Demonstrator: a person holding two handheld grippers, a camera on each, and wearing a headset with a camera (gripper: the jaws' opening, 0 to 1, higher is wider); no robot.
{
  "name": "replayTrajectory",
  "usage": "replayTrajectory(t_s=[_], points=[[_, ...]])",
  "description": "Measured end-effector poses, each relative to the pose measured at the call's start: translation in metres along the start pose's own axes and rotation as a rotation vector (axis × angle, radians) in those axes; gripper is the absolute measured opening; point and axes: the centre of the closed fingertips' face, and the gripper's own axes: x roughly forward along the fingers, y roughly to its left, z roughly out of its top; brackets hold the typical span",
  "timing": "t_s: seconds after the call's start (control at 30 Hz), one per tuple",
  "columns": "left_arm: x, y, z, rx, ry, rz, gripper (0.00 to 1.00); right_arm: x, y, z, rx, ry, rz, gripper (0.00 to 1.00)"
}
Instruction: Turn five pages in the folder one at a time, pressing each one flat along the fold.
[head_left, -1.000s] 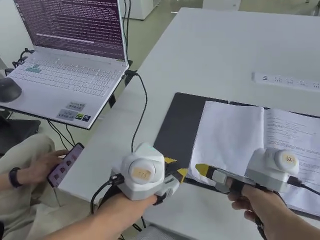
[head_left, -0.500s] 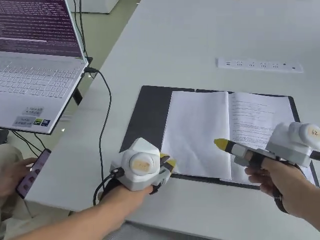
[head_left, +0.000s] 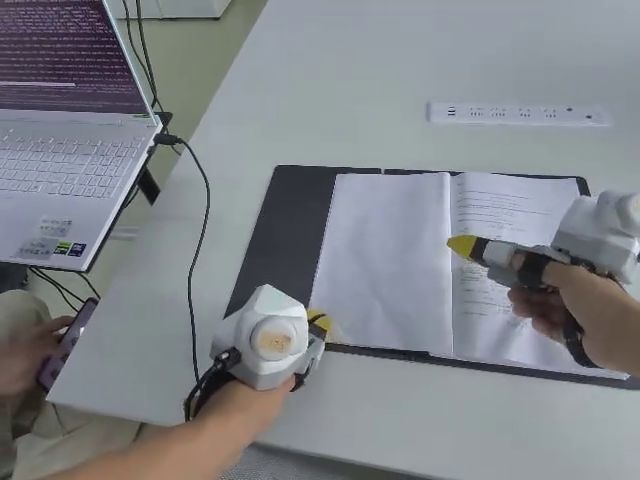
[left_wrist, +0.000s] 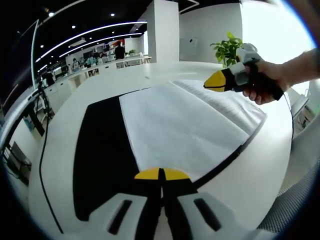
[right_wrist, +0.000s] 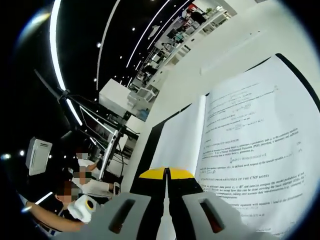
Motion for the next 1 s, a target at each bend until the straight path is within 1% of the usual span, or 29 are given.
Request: replayTrajectory(t_s=[0.03, 0.07, 0.1, 0.13, 0.17, 0.2, 0.23, 0.3, 0.33, 0.37, 0.4, 0.47, 0.5, 0.53, 0.6, 0.63, 0.7, 0.8, 0.83, 1.0], points=[[0.000, 0.000, 0.000, 0.002, -0.001, 0.001, 0.00, 0.005, -0.001, 0.004, 0.020, -0.006, 0.006, 0.00], [0.000, 0.000, 0.000, 0.002, -0.003, 0.004, 0.00, 0.010, -0.008, 0.011, 0.039, -0.012, 0.003, 0.00], [0.000, 0.000, 0.000, 0.007, -0.004, 0.006, 0.00, 0.016, -0.011, 0.018, 0.062, -0.028, -0.001, 0.00], [0.000, 0.000, 0.000, 0.020, -0.007, 0.009, 0.00, 0.020, -0.013, 0.026, 0.088, -0.047, 0.009, 0.00], [0.000, 0.000, 0.001, 0.019, -0.008, 0.010, 0.00, 0.025, -0.015, 0.032, 0.126, -0.064, 0.007, 0.00], [0.000, 0.001, 0.001, 0.016, -0.011, 0.011, 0.00, 0.028, -0.019, 0.037, 0.140, -0.075, 0.002, 0.00], [-0.001, 0.000, 0.001, 0.017, -0.013, 0.011, 0.00, 0.031, -0.023, 0.045, 0.159, -0.096, -0.004, 0.00], [-0.001, 0.000, 0.002, 0.016, -0.014, 0.010, 0.00, 0.036, -0.031, 0.053, 0.197, -0.113, -0.011, 0.00], [-0.001, 0.001, 0.002, 0.013, -0.015, 0.009, 0.00, 0.041, -0.039, 0.059, 0.222, -0.121, -0.013, 0.00], [-0.001, 0.001, 0.002, 0.007, -0.016, 0.008, 0.00, 0.044, -0.043, 0.061, 0.237, -0.121, -0.015, 0.00], [-0.001, 0.001, 0.002, 0.002, -0.018, 0.008, 0.00, 0.046, -0.048, 0.060, 0.273, -0.115, -0.024, 0.00], [-0.001, 0.001, 0.002, -0.010, -0.020, 0.007, 0.00, 0.052, -0.057, 0.062, 0.328, -0.117, -0.026, 0.00], [0.000, 0.002, 0.002, -0.011, -0.020, 0.007, 0.00, 0.054, -0.061, 0.063, 0.333, -0.115, -0.030, 0.00], [0.000, 0.002, 0.002, -0.013, -0.021, 0.008, 0.00, 0.058, -0.063, 0.063, 0.351, -0.116, -0.025, 0.00], [0.000, 0.002, 0.002, -0.013, -0.022, 0.010, 0.00, 0.063, -0.063, 0.064, 0.396, -0.122, -0.007, 0.00], [0.000, 0.002, 0.002, -0.008, -0.023, 0.010, 0.00, 0.065, -0.065, 0.066, 0.414, -0.125, -0.010, 0.00], [0.000, 0.001, 0.002, -0.008, -0.024, 0.011, 0.00, 0.069, -0.065, 0.072, 0.437, -0.145, 0.004, 0.00], [0.000, 0.002, 0.002, -0.009, -0.027, 0.010, 0.00, 0.076, -0.070, 0.082, 0.460, -0.165, 0.002, 0.00], [0.000, 0.002, 0.002, -0.010, -0.028, 0.011, 0.00, 0.079, -0.071, 0.085, 0.463, -0.162, -0.003, 0.00], [0.001, 0.002, 0.002, -0.014, -0.031, 0.010, 0.00, 0.087, -0.074, 0.099, 0.438, -0.170, -0.025, 0.00]])
